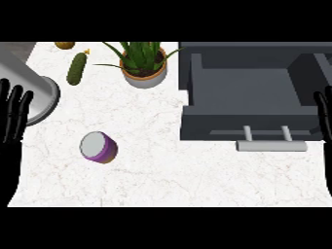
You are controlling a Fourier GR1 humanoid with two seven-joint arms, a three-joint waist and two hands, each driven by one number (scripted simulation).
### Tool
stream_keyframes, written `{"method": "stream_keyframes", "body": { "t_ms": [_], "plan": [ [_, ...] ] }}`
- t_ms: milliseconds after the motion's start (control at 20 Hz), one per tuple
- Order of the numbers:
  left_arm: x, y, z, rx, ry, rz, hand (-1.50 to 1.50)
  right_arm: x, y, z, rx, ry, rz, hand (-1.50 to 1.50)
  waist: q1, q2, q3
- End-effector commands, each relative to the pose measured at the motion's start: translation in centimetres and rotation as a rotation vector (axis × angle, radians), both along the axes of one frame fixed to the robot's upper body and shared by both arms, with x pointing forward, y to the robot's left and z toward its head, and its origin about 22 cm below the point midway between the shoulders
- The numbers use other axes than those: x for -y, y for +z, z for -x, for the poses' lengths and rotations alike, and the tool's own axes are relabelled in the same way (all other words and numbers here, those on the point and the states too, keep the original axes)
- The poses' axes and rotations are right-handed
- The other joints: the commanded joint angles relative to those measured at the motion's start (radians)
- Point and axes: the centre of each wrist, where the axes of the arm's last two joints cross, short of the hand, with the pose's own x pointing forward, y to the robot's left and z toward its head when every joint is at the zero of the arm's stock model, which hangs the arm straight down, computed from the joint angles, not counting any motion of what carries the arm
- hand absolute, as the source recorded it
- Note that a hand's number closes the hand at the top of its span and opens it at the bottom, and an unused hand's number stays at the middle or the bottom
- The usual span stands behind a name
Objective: Pick up the can, place it into the drawer and close the drawer
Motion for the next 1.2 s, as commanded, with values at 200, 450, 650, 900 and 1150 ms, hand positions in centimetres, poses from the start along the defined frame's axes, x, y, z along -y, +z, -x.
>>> {"method": "stream_keyframes", "body": {
  "t_ms": [200, 450, 650, 900, 1150],
  "plan": [
    [3.2, 0.9, -0.2, 0.048, -0.662, 0.036, -1.5, -0.8, 0.5, -0.3, 0.046, 0.036, 0.002, -1.5, -0.024, -0.035, -0.009],
    [-0.9, -1.5, 0.2, -0.333, -0.704, -0.134, -1.5, 0.6, -1.8, 0.8, -0.277, -0.066, -0.028, -1.5, -0.01, -0.035, -0.006],
    [-4.3, -0.2, -0.5, -0.333, -0.718, -0.127, -1.5, 2.2, -2.1, 1.4, -0.284, -0.082, -0.024, -1.5, -0.007, -0.035, -0.005],
    [-6.5, -0.7, 1.1, -0.343, -0.725, -0.12, -1.5, 2.4, -3.8, 2.4, -0.311, -0.088, -0.013, -1.5, -0.003, -0.035, -0.005],
    [-6.7, -0.1, -0.6, -0.38, -0.675, -0.082, -1.5, 4.4, -3.8, 3.5, -0.297, -0.089, -0.025, -1.5, -0.009, -0.035, -0.005]
  ]
}}
